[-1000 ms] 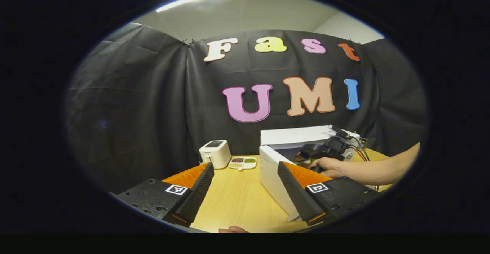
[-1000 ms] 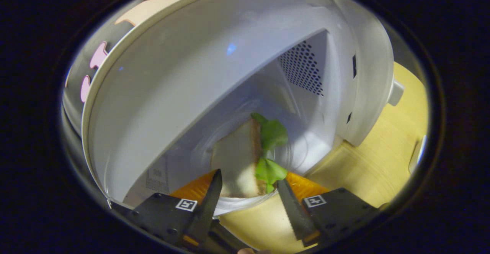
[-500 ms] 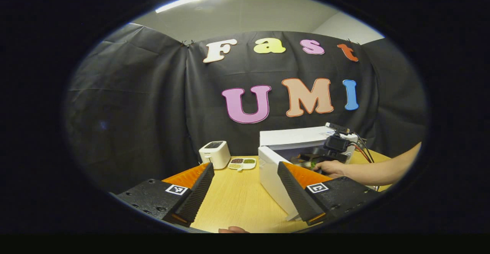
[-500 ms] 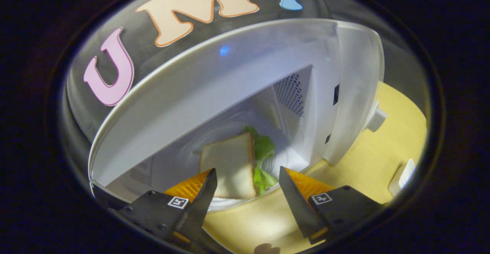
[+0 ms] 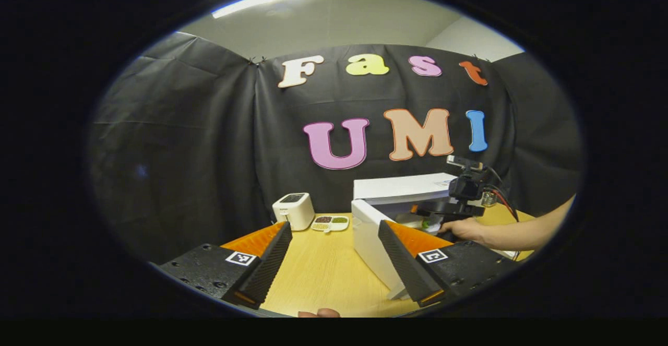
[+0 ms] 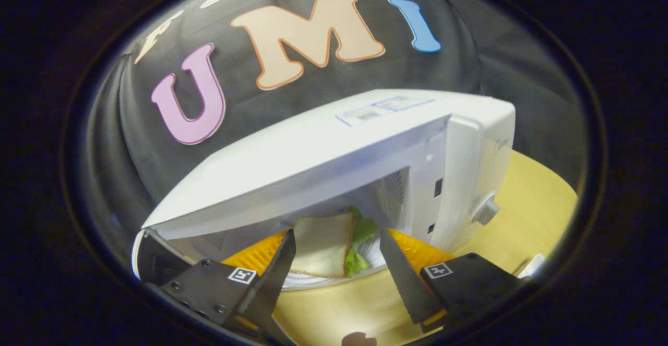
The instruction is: Open the microwave oven with the left hand, put the food in, and close the microwave oven.
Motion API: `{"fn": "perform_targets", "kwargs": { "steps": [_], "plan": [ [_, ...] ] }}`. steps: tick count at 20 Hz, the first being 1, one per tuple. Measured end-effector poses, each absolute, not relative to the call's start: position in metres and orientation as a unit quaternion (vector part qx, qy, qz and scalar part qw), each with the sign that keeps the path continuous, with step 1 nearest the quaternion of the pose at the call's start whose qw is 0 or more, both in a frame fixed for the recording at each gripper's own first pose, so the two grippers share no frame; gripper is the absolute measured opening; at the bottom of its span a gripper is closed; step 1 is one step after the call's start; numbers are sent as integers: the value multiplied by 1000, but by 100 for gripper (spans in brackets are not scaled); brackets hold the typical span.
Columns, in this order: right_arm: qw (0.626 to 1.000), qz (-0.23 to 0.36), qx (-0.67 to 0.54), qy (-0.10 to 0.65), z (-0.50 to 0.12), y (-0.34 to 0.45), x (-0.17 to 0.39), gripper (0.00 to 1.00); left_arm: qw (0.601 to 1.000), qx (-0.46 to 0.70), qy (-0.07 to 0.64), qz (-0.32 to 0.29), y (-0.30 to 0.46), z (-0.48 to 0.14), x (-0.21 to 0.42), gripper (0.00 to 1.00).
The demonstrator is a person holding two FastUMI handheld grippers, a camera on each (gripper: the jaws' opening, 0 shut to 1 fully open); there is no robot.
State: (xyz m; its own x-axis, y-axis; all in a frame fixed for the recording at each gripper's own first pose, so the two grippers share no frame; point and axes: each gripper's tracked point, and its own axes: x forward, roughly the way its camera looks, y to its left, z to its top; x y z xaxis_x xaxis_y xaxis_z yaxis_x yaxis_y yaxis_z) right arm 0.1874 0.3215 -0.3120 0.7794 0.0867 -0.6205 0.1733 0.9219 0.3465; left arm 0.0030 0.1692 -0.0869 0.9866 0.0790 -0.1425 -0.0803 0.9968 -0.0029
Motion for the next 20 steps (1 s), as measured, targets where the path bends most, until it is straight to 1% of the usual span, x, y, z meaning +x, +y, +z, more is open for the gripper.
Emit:
{"fn": "perform_targets", "kwargs": {
  "steps": [1,2,4,5,6,7,8,9,10,11,12,13,14,15,16,17,18,19,20],
  "plan": [
    [928,-16,189,322,-303,317,184,99,997,-6,71,41,169,-87,1,97],
    [932,-8,184,311,-294,313,179,91,996,-8,72,43,170,-89,0,97],
    [942,10,173,286,-275,304,170,92,996,-16,76,48,171,-92,-4,96],
    [946,22,171,274,-264,302,166,99,995,-22,79,50,172,-95,-7,97],
    [949,39,173,260,-253,303,161,99,995,-27,79,52,172,-97,-9,97],
    [952,56,172,249,-242,303,156,92,995,-31,77,51,171,-96,-12,97],
    [955,68,168,237,-233,300,151,92,996,-35,70,49,170,-95,-14,97],
    [958,78,163,224,-223,297,147,92,996,-40,67,47,169,-94,-14,100],
    [960,89,158,211,-212,294,140,99,996,-43,66,47,169,-96,-16,100],
    [963,98,152,201,-201,288,135,99,996,-45,67,46,168,-97,-18,96],
    [965,105,146,190,-191,283,130,99,996,-47,67,43,166,-98,-20,100],
    [968,113,139,177,-182,278,125,99,996,-47,67,40,163,-100,-23,100],
    [971,117,128,166,-176,271,122,91,996,-44,69,42,163,-102,-24,95],
    [973,120,117,157,-169,265,116,91,996,-38,73,40,161,-106,-25,93],
    [974,123,110,152,-164,257,112,99,996,-31,79,41,160,-111,-25,92],
    [975,125,107,148,-159,251,108,99,995,-23,80,45,161,-114,-23,88],
    [976,125,105,141,-154,243,105,99,995,-18,91,44,158,-122,-24,75],
    [978,125,104,133,-148,236,104,91,994,-18,99,36,151,-131,-26,62],
    [979,123,99,126,-143,228,102,91,994,-24,104,28,145,-138,-26,48]
  ]
}}
